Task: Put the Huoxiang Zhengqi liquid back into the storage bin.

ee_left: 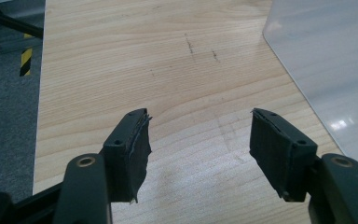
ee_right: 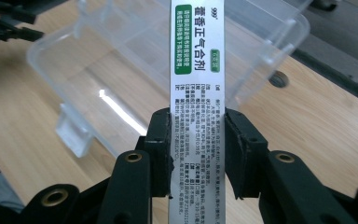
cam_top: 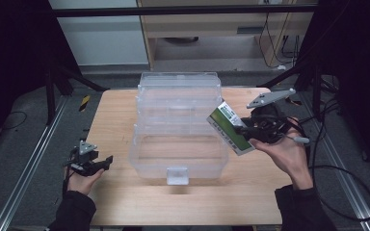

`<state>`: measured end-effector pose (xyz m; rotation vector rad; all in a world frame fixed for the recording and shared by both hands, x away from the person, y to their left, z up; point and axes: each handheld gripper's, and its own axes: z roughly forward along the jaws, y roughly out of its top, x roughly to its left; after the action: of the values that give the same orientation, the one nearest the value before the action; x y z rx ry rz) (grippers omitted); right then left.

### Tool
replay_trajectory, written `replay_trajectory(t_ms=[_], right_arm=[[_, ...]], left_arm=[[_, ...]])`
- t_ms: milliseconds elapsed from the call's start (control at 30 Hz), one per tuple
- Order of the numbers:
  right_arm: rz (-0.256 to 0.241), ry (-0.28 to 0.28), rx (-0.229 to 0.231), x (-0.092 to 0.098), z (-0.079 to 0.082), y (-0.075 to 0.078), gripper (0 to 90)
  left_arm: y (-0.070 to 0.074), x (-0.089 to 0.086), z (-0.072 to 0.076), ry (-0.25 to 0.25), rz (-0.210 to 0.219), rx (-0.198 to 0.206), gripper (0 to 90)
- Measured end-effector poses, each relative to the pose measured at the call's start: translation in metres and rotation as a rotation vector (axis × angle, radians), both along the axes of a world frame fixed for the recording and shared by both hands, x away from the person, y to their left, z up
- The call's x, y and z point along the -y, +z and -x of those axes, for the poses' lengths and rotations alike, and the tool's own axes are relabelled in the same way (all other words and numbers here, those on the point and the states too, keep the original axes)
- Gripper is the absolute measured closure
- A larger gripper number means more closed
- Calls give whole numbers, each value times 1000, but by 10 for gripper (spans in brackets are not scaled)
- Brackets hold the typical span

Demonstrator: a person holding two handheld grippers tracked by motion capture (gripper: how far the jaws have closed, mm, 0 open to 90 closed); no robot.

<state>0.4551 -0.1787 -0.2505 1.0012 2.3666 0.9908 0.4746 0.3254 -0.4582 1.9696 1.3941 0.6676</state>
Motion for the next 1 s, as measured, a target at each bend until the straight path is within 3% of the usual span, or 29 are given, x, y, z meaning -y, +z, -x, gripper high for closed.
replay_trajectory(t_ms=[33, 133, 233, 300, 333, 400, 433, 900, 1000], right_arm=[[14, 41, 11, -7, -2, 2, 651], [35, 77, 28, -13, -4, 2, 651], [34, 151, 24, -21, -13, 2, 651], [30, 165, 14, -23, -14, 2, 651], [33, 214, 2, -27, -19, 1, 650], [35, 226, 3, -29, -20, 0, 650], [42, 268, -1, -34, -24, 0, 650], [95, 489, -22, -61, -46, -11, 648], [99, 511, -33, -63, -51, -15, 648]], left_arm=[[0, 0, 0, 0, 0, -1, 372], [-1, 0, 0, 1, -1, -1, 372], [-1, 0, 0, 0, 0, -1, 372], [-1, 0, 0, -1, 0, -2, 372], [-1, 0, -1, -1, -1, -3, 372], [-2, 0, -1, -3, -3, -3, 372], [-2, 0, -1, -3, -3, -5, 372], [-3, 5, -2, -20, -2, -6, 369], [-3, 5, -2, -21, -3, -7, 369]])
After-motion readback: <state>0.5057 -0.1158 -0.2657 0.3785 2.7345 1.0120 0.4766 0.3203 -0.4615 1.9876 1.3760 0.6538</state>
